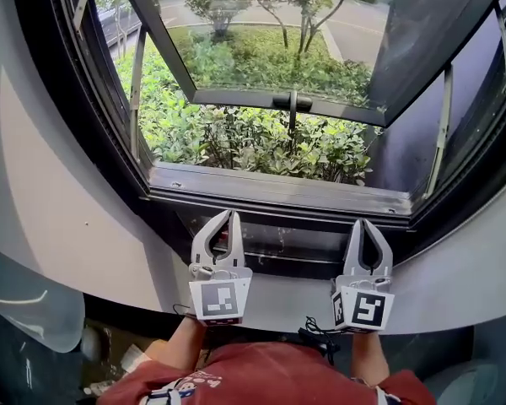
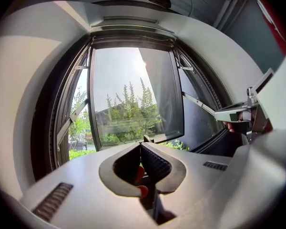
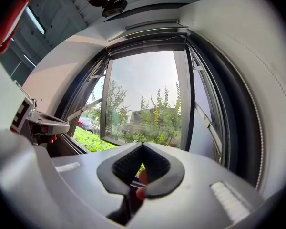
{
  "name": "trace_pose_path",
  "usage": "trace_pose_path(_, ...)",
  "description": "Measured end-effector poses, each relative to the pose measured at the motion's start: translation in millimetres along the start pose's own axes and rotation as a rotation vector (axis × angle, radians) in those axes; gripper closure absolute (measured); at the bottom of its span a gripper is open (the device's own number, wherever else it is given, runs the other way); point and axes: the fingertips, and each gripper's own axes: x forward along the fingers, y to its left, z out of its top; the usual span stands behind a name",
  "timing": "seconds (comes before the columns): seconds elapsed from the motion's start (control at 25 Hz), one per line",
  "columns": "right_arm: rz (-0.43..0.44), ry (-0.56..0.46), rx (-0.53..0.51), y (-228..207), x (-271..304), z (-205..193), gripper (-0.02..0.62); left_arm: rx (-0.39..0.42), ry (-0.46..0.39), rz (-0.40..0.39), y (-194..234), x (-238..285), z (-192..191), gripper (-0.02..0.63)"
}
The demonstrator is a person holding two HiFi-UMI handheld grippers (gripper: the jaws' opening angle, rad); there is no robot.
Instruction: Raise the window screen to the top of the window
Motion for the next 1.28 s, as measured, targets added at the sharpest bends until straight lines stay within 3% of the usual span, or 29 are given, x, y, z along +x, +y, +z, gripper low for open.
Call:
trace_pose_path(0.52,-0.015,-0.007,0.007,-5.3,3.1,-5.5,0.584,-0.010,-0.020,0.019,6.1,1.4,-1.9,0.600)
trace_pose_path(0.8,-0.021,-0.036,-0.073,-11.8,3.9,-0.6,0.584,0.019,-0.037,0.034,16.0,2.4,-4.6,0.600)
trace_pose_path(1.28,-0.019,-0.023,-0.060,-8.6,0.0,-8.9,0.584,0.008,-0.030,0.044,18.3,-4.0,-10.6,0.600)
